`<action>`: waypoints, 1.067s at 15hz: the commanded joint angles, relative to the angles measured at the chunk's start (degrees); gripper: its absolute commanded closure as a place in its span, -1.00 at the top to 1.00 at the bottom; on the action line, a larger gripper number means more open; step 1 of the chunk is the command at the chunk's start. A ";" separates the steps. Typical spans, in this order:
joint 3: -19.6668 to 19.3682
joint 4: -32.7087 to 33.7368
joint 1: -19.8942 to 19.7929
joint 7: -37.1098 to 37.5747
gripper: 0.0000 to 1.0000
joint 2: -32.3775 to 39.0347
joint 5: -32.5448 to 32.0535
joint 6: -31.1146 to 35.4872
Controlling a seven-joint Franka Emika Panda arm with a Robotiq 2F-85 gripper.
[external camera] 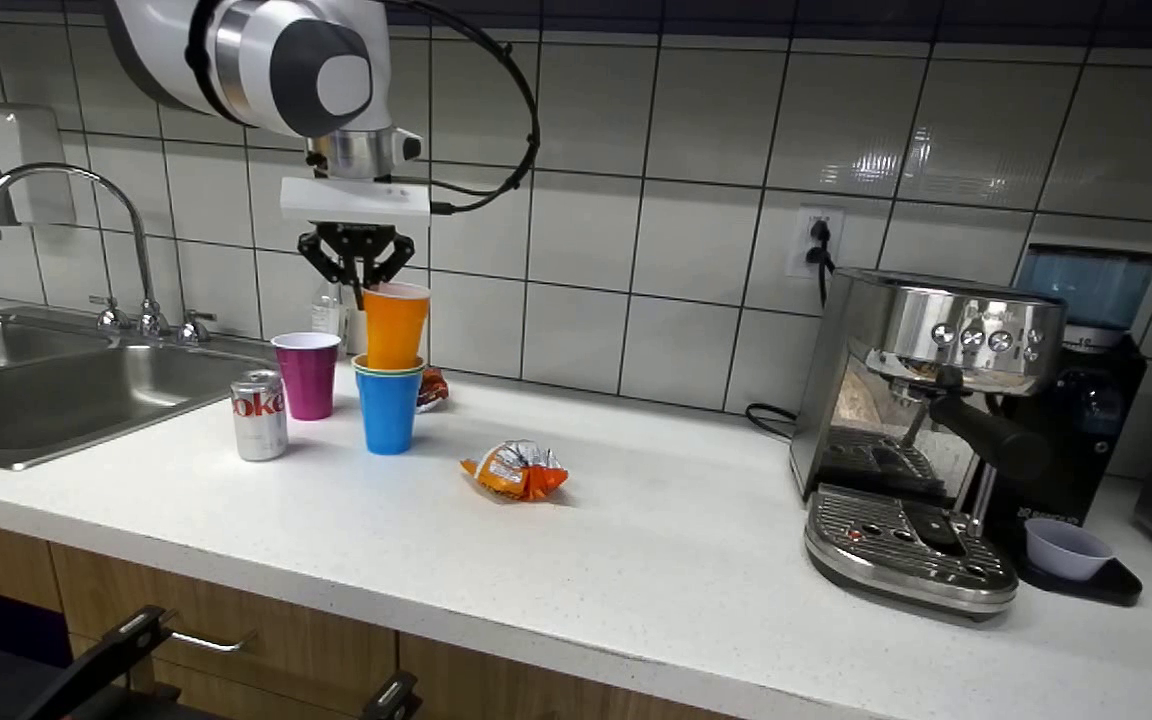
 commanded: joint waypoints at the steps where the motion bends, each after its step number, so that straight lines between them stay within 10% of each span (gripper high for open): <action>1: -0.02 0.66 -0.05 -0.98 -0.98 0.80 -0.48 0.93; 16: 3.96 0.22 -3.67 1.26 -0.98 2.92 -5.49 2.21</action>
